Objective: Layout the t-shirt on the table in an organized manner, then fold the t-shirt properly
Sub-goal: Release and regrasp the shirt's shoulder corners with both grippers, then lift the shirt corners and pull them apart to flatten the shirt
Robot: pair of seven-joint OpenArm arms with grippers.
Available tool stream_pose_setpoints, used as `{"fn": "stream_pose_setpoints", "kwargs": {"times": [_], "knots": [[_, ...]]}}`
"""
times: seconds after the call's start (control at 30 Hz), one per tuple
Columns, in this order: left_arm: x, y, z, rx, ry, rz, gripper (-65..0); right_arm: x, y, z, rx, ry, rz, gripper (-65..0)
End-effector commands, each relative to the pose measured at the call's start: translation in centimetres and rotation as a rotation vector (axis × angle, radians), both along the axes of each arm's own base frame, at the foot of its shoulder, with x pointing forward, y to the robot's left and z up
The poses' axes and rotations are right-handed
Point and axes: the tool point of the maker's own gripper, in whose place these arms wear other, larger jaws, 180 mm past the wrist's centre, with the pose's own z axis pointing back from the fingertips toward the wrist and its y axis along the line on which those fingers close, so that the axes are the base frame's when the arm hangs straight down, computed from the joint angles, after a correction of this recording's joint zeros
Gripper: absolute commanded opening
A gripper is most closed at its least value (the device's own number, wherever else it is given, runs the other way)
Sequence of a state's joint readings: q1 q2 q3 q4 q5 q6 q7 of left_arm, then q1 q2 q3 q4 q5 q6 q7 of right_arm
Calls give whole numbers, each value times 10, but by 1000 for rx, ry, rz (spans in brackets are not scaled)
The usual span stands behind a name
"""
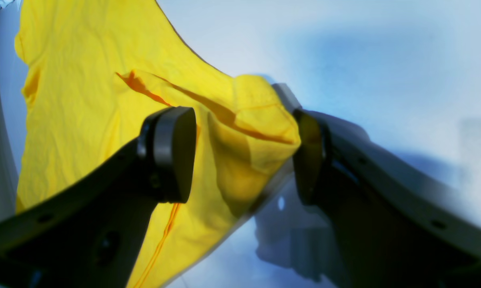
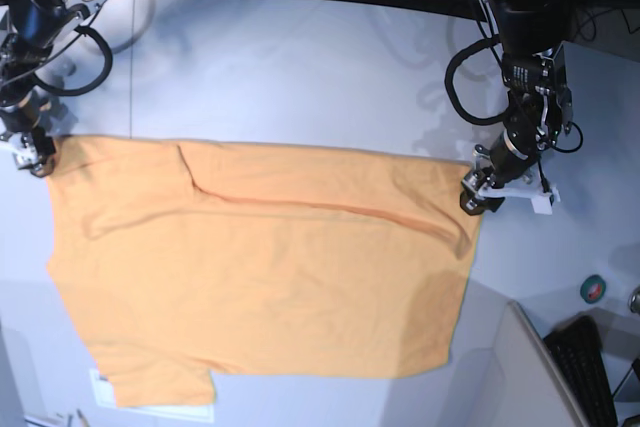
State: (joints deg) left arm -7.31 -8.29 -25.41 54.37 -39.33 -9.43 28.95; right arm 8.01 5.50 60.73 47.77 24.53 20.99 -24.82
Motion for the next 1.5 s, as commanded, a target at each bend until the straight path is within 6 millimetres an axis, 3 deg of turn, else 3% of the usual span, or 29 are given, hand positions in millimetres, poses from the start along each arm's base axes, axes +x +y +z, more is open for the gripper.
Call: {"fn": "stream_pose_setpoints", "kwargs": {"times": [0.0, 0.07, 0.23, 0.27, 0.33, 0.47, 0.63, 0.73, 0.93, 1.07, 1.2, 1.33, 1.47], "knots": [[-2, 3, -1, 9, 26, -7, -314, -27, 33, -29, 96, 163, 74, -296], [-2, 3, -1, 9, 26, -7, -316, -28, 33, -30, 98, 164, 71, -357], [-3, 2, -2, 7, 29, -7, -324, -25, 34, -29, 100, 159, 75, -621], [-3, 2, -2, 7, 29, -7, -326, -25, 34, -29, 100, 159, 75, -650], [-3, 2, -2, 7, 29, -7, -369, -23, 32, -28, 97, 158, 75, -650], [-2, 3, -1, 9, 26, -7, -650, -15, 31, -22, 98, 150, 90, -650], [13, 7, 17, 44, -14, -29, -650, -1, 10, 7, 73, 152, 142, -650], [25, -7, 35, 92, -16, -136, -650, 20, 0, 37, 32, 119, 165, -650], [52, -7, 96, 118, -65, -127, -650, 66, -7, 97, -51, 104, 309, -650], [65, -12, 131, 126, -114, -152, -650, 87, -20, 126, -21, 101, 233, -650], [61, -1, 140, 112, -112, -129, -650, 92, -33, 143, -10, 111, 221, -650], [47, 11, 130, 77, -62, -98, -650, 81, -25, 138, 35, 164, 261, -650], [29, 18, 117, 65, -17, -83, -650, 65, -30, 136, -2, 188, 254, -650]]}}
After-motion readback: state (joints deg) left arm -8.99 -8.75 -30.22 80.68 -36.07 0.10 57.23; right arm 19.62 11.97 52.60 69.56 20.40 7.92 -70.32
